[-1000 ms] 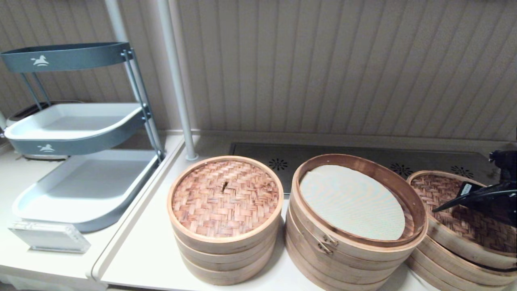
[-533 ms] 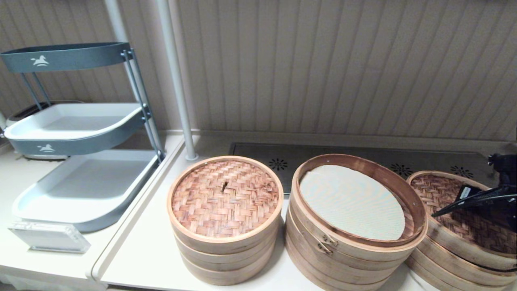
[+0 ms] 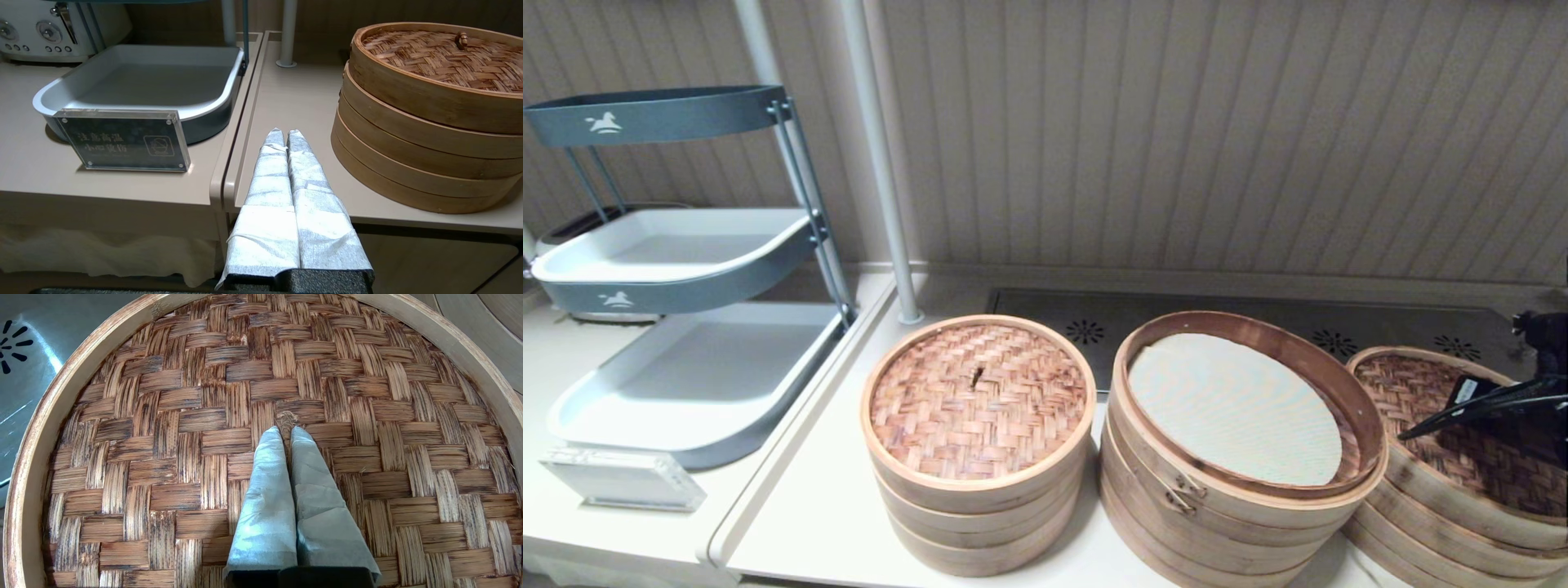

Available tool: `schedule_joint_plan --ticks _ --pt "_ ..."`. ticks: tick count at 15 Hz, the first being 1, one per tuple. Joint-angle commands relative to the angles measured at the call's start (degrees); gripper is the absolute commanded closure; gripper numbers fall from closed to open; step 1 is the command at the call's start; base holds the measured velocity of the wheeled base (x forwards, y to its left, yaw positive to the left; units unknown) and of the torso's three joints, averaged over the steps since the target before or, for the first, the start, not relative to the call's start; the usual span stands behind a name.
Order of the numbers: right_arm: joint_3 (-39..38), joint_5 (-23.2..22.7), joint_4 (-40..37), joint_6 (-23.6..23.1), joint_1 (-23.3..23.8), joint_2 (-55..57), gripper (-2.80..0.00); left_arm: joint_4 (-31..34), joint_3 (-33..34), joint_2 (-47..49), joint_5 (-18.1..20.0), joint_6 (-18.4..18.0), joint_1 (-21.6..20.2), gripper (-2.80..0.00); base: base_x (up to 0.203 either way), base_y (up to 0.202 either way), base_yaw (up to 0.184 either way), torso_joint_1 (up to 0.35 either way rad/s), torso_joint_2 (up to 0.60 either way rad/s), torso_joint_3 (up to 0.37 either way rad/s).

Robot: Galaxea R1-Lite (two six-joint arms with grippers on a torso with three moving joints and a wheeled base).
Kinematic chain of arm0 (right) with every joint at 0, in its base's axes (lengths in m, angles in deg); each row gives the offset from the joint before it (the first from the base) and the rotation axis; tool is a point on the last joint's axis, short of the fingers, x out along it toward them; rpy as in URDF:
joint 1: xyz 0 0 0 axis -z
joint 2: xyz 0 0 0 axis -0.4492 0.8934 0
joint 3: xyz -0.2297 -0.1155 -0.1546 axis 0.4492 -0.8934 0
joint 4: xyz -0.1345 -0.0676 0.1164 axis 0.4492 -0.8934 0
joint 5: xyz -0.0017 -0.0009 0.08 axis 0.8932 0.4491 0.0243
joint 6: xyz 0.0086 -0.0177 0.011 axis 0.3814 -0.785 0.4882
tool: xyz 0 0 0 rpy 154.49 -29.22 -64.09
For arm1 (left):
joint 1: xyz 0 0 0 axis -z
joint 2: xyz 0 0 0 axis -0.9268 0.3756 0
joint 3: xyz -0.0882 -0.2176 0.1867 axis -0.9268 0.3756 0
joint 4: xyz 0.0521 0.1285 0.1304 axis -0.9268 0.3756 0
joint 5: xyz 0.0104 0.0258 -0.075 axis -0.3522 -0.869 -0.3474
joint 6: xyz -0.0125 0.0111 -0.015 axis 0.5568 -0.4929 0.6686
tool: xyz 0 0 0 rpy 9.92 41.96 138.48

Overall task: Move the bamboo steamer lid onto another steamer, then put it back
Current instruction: Put the steamer

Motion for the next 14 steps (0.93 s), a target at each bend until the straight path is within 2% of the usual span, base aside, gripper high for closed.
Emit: schedule_joint_plan --ticks 1,14 --pt "-0.17 0.13 0.26 0.06 0.11 -0.21 0.00 -0.09 1.41 -0.09 0.02 -0.02 0.02 0.00 0.000 0.000 0.000 0.000 0.00 0.000" --pt "-0.44 0.04 0.29 -0.41 0.11 -0.39 0.00 -0.09 1.41 -0.09 0.02 -0.02 0.02 0.00 0.000 0.000 0.000 0.000 0.00 0.000"
